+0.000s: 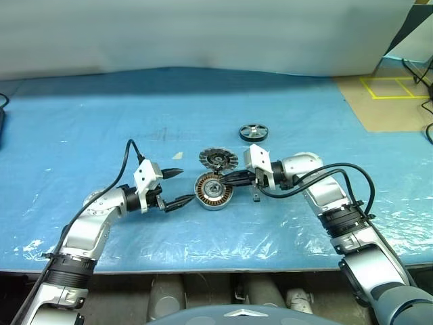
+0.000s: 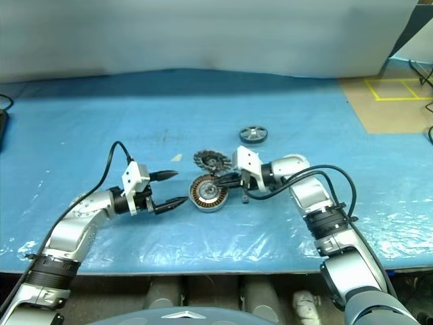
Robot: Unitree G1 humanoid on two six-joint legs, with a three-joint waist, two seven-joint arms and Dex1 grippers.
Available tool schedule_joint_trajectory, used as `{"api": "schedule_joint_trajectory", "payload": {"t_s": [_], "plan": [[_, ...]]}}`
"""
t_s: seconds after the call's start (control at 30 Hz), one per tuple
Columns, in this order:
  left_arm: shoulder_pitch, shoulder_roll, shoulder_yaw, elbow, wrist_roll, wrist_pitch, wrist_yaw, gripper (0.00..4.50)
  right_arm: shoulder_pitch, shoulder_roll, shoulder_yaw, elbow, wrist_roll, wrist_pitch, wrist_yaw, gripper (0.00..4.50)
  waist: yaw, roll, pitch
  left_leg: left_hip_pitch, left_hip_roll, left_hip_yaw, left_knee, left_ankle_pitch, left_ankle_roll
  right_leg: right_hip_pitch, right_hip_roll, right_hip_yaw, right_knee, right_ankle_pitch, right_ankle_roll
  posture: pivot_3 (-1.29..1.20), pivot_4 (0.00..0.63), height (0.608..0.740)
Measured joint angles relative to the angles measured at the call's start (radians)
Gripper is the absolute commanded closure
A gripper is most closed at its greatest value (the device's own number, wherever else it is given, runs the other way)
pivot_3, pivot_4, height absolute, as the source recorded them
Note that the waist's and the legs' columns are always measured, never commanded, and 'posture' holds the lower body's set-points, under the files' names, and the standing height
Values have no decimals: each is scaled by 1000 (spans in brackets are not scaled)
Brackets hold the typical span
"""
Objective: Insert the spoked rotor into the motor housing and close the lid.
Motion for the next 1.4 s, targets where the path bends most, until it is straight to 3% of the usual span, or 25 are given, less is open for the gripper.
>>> {"api": "schedule_joint_trajectory", "payload": {"t_s": [0.8,1.4], "plan": [[18,-1,-5,-7,9,-16,13,0,-1,32,23,160,-22,-155,2,4466,-2,0,0,0,0,0,0,0,1,1,0,0,0,0,0,0,150,740],[19,-2,-14,-64,8,38,47,0,-13,42,23,166,-31,-170,6,4466,-3,0,0,0,0,0,0,-1,1,0,0,0,0,0,0,0,150,740]]}}
